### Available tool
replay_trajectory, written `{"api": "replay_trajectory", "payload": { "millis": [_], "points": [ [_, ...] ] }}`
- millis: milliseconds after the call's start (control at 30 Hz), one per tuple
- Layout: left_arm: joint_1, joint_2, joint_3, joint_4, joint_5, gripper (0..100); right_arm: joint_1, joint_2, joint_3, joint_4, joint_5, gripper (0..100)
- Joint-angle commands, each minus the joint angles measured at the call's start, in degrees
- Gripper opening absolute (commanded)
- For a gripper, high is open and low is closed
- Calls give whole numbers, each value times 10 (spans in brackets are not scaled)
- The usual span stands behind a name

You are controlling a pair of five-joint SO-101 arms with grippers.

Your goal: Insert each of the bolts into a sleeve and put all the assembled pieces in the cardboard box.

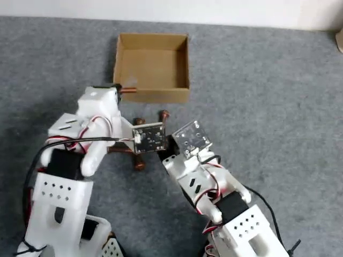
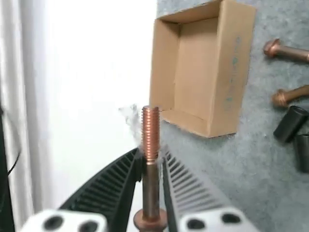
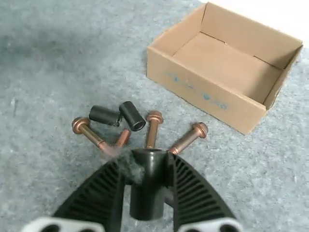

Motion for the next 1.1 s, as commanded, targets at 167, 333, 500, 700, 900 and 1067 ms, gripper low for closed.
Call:
{"api": "replay_trajectory", "payload": {
  "millis": [167, 333, 500, 700, 900, 1067],
  "points": [
    [7, -15, 178, -122, 5, 5, 58, -11, 15, -21, -36, 4],
    [-39, -15, 270, -178, 252, 5, 71, -11, 18, -21, -64, 4],
    [-95, -12, 294, -182, 458, 5, 72, -11, 19, -21, -65, 4],
    [-92, -15, 305, -105, 512, 6, 72, -10, 20, -21, -65, 4],
    [-103, -11, 316, -40, 615, 5, 72, -10, 57, -78, -65, 4],
    [-161, 31, 264, 68, 913, 6, 72, -9, 92, -118, -65, 4]
  ]
}}
